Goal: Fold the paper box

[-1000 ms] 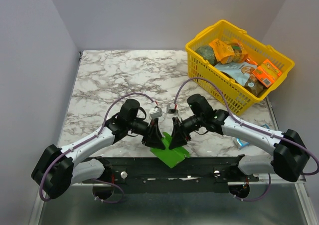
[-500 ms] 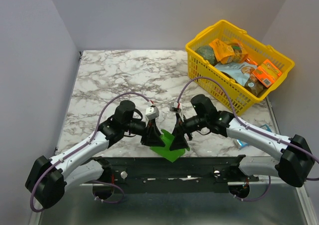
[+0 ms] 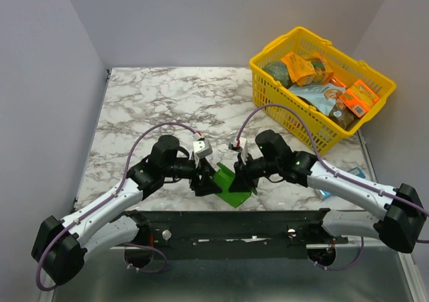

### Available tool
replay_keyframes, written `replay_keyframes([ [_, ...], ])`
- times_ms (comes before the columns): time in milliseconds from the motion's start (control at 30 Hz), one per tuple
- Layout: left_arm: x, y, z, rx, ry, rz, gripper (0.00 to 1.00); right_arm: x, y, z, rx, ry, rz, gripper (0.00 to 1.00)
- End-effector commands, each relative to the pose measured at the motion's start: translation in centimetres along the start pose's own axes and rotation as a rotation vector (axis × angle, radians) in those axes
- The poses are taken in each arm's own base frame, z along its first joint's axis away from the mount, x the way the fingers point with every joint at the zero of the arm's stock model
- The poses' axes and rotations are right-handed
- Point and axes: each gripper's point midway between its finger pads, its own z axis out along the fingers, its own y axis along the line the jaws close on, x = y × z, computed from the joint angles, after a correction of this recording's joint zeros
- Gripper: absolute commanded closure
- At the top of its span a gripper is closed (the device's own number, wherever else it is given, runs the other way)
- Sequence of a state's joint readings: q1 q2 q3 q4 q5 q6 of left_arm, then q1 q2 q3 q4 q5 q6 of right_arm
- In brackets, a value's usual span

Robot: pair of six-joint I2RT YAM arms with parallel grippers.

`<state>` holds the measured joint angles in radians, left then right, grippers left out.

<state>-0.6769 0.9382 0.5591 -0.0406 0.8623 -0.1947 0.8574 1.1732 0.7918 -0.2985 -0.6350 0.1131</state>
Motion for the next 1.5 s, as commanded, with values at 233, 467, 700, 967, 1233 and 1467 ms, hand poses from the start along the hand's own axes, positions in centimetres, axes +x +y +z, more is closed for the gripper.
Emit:
replay_keyframes([
  [233, -5.9, 3.1, -2.8, -0.291, -0.098, 0.249, 0.14, 0.5, -3.3, -0.9, 0.238, 0.096, -0.068, 0.67],
  [467, -6.8, 4.2, -1.7, -0.271, -0.017, 0.302, 0.31, 0.3, -2.8, -1.0, 0.209, 0.093, -0.1, 0.67],
  [700, -6.3, 3.2, -0.2, -0.141, 0.009, 0.272, 0.45, 0.4, -2.4, -1.0, 0.187, 0.093, -0.108, 0.67],
  [967, -5.7, 3.2, 0.8, -0.078, 0.025, 0.236, 0.46, 0.7, -2.2, -0.8, 0.164, 0.101, -0.109, 0.67],
  [1233, -6.5, 4.3, 0.8, -0.142, -0.007, 0.26, 0.38, 0.9, -2.0, -0.5, 0.141, 0.111, -0.107, 0.67],
  [1467, -6.9, 4.6, 0.5, -0.166, -0.033, 0.283, 0.34, 1.0, -2.0, -0.3, 0.136, 0.114, -0.103, 0.67],
])
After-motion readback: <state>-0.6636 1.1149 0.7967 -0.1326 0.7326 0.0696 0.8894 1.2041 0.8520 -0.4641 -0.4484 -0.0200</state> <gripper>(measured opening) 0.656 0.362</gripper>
